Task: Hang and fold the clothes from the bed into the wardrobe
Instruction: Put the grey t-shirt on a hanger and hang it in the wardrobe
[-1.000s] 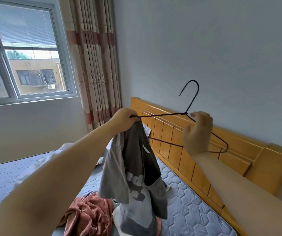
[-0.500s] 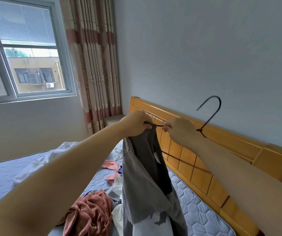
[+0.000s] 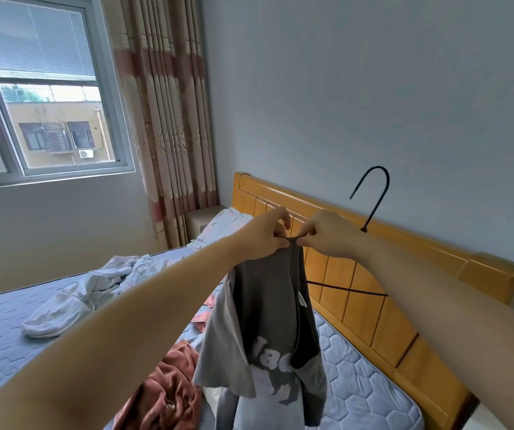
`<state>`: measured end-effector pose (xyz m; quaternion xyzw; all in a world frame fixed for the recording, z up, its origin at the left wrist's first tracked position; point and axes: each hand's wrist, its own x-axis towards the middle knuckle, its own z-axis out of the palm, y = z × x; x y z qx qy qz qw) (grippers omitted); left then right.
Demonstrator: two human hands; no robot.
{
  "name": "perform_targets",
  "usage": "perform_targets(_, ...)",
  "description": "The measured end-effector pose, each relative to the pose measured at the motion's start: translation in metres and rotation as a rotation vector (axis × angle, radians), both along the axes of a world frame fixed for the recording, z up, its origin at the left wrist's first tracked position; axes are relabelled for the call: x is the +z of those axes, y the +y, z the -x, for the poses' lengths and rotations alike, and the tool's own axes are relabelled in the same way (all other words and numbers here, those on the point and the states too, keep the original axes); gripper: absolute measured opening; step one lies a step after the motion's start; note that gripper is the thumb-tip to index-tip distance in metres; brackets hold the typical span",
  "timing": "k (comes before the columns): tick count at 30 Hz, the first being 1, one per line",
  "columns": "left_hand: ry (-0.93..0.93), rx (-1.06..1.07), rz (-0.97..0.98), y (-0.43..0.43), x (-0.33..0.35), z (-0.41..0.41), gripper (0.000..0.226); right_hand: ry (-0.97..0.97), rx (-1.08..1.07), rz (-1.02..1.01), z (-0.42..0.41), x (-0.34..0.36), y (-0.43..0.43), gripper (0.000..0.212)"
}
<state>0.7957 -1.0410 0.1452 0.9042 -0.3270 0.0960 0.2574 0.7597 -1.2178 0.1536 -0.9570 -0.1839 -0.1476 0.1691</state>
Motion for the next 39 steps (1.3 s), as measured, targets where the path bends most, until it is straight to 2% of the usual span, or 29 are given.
perform_targets(3,-0.06,0.059,-0.183,0.011,0.003,-0.005,0.019,0.014,-0.026,-0.015,0.003,0.0,-0.008,0.017)
perform_targets(5,-0.058,0.083,-0.29,0.016,-0.002,-0.009,0.034,0.051,-0.036,-0.025,0.003,0.0,-0.012,0.016)
perform_targets(9,-0.139,0.068,-0.143,0.01,-0.011,-0.009,0.03,0.14,0.011,-0.064,0.006,-0.001,-0.004,0.021)
perform_targets(14,-0.053,0.068,-0.004,0.011,-0.013,-0.008,0.031,-0.007,-0.024,-0.01,0.008,0.0,0.001,0.017)
perform_targets(17,0.009,0.218,0.138,0.017,-0.031,-0.004,0.014,-0.058,-0.081,0.007,0.008,0.003,0.0,0.02)
perform_targets(22,0.201,0.402,-0.064,0.05,-0.06,-0.009,0.019,-0.093,-0.129,-0.033,0.008,0.006,-0.018,0.024)
perform_targets(24,0.254,0.423,0.032,0.063,-0.056,-0.014,0.019,-0.082,-0.15,0.029,0.008,0.005,-0.024,0.02)
perform_targets(27,0.299,0.334,0.213,0.074,-0.039,-0.016,0.023,-0.015,-0.18,0.2,0.009,0.0,-0.032,0.018)
perform_targets(30,0.254,0.296,0.32,0.071,-0.021,-0.016,0.019,0.064,-0.188,0.37,0.011,-0.006,-0.037,0.025)
perform_targets(33,0.279,0.229,0.48,0.053,-0.01,-0.016,0.021,0.079,-0.169,0.351,0.011,-0.011,-0.034,0.026)
perform_targets(34,0.256,0.193,0.438,0.047,-0.008,-0.015,0.022,0.076,-0.151,0.268,0.011,-0.011,-0.033,0.023)
perform_targets(37,0.058,0.165,0.022,0.037,-0.003,-0.021,0.023,0.089,-0.078,-0.046,0.009,-0.008,-0.033,0.023)
perform_targets(39,0.005,0.182,-0.104,0.036,0.0,-0.022,0.024,0.11,-0.054,-0.111,0.01,-0.009,-0.035,0.024)
